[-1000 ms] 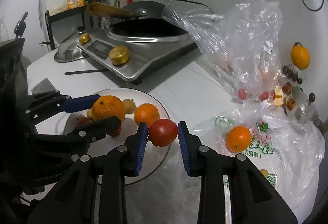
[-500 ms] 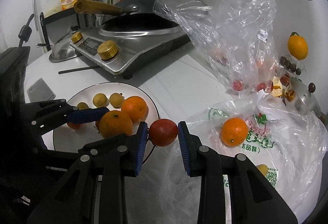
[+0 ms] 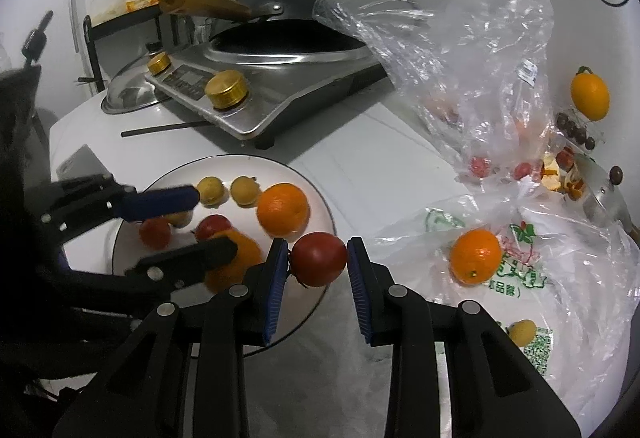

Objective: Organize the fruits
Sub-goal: 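Lower and open the left gripper on the plate while the right gripper releases its tomato, then lift both open grippers and move them back to the fruit on the bag, then grasp a small yellow fruit with the right gripper while the left gripper grasps a mandarin orange, then lift and carry the mandarin orange and yellow fruit over the white plate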

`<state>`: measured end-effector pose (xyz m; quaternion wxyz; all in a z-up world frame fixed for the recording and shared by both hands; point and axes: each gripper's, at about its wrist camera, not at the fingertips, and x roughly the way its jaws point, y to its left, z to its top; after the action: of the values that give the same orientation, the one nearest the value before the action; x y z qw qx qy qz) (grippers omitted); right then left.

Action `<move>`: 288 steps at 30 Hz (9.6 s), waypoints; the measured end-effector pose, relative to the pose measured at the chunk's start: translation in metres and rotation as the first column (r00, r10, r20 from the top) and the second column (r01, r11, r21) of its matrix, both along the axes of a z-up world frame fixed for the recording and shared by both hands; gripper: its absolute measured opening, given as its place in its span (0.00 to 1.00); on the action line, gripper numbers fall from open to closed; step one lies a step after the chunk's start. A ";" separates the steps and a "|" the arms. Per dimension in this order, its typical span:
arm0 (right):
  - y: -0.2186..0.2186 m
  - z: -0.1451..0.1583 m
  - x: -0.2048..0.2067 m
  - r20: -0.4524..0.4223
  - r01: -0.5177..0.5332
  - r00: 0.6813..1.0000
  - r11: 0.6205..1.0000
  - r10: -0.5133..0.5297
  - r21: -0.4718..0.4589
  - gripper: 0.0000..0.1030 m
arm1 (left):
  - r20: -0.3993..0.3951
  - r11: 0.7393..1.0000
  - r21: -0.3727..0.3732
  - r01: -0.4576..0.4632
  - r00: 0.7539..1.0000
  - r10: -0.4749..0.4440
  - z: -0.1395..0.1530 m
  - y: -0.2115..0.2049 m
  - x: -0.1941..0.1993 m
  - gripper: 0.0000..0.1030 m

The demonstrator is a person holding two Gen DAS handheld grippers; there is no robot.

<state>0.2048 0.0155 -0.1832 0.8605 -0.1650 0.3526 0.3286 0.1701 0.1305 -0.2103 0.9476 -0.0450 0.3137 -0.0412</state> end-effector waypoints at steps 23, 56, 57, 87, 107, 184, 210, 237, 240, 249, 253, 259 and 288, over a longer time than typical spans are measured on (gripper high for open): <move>0.021 -0.010 -0.004 -0.022 0.000 1.000 1.000 -0.001 -0.027 0.32 | 0.016 0.997 0.005 -0.080 0.997 0.080 0.002 0.026 -0.023 0.49; -0.040 0.071 -0.069 0.154 0.042 0.986 0.995 -0.055 0.087 0.39 | 0.202 0.992 0.062 -0.109 0.975 0.094 0.075 -0.015 -0.090 0.70; -0.042 0.073 -0.071 0.159 0.043 0.986 0.995 -0.057 0.090 0.39 | 0.209 0.992 0.065 -0.108 0.974 0.092 0.078 -0.017 -0.092 0.70; -0.153 0.128 -0.098 0.275 0.093 0.950 0.975 -0.147 0.201 0.40 | 0.312 0.992 0.104 -0.074 0.949 0.038 0.127 -0.108 -0.107 0.70; -0.215 0.099 -0.049 0.199 0.178 0.954 0.960 -0.222 0.216 0.40 | 0.221 0.991 0.133 0.002 0.975 -0.032 0.106 -0.167 -0.044 0.70; -0.215 -0.025 0.099 -0.112 0.168 0.982 0.977 -0.153 0.135 0.28 | -0.124 0.972 0.227 0.059 0.992 -0.031 -0.013 -0.198 0.148 0.54; -0.214 -0.016 0.091 -0.082 0.182 0.982 0.975 -0.172 0.129 0.28 | -0.106 0.966 0.238 0.099 0.991 -0.076 -0.011 -0.202 0.139 0.44; -0.201 0.073 0.005 0.142 0.195 0.964 0.963 -0.223 0.187 0.28 | 0.155 0.982 0.169 0.083 0.982 -0.109 0.086 -0.170 0.027 0.44; -0.196 0.081 -0.008 0.164 0.191 0.961 0.964 -0.222 0.186 0.28 | 0.185 0.984 0.160 0.076 0.977 -0.105 0.094 -0.165 0.014 0.44; -0.181 0.101 -0.043 0.213 0.179 0.952 0.965 -0.219 0.192 0.28 | 0.241 0.987 0.151 0.060 0.966 -0.096 0.111 -0.144 -0.025 0.44; -0.174 0.107 -0.056 0.233 0.172 0.948 0.967 -0.215 0.190 0.28 | 0.263 0.988 0.143 0.056 0.960 -0.092 0.117 -0.137 -0.038 0.44; -0.162 0.115 -0.073 0.257 0.161 0.944 0.970 -0.206 0.184 0.28 | 0.295 0.990 0.130 0.048 0.952 -0.085 0.124 -0.124 -0.057 0.44; -0.091 0.128 -0.119 0.310 0.059 0.946 0.989 -0.099 0.138 0.28 | 0.350 0.996 0.083 -0.030 0.937 -0.001 0.129 -0.061 -0.119 0.44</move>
<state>0.0861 -0.0756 -0.0554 0.9271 -0.1459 0.1951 0.2850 0.0512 0.0697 -0.0812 0.9895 0.0021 0.1415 -0.0278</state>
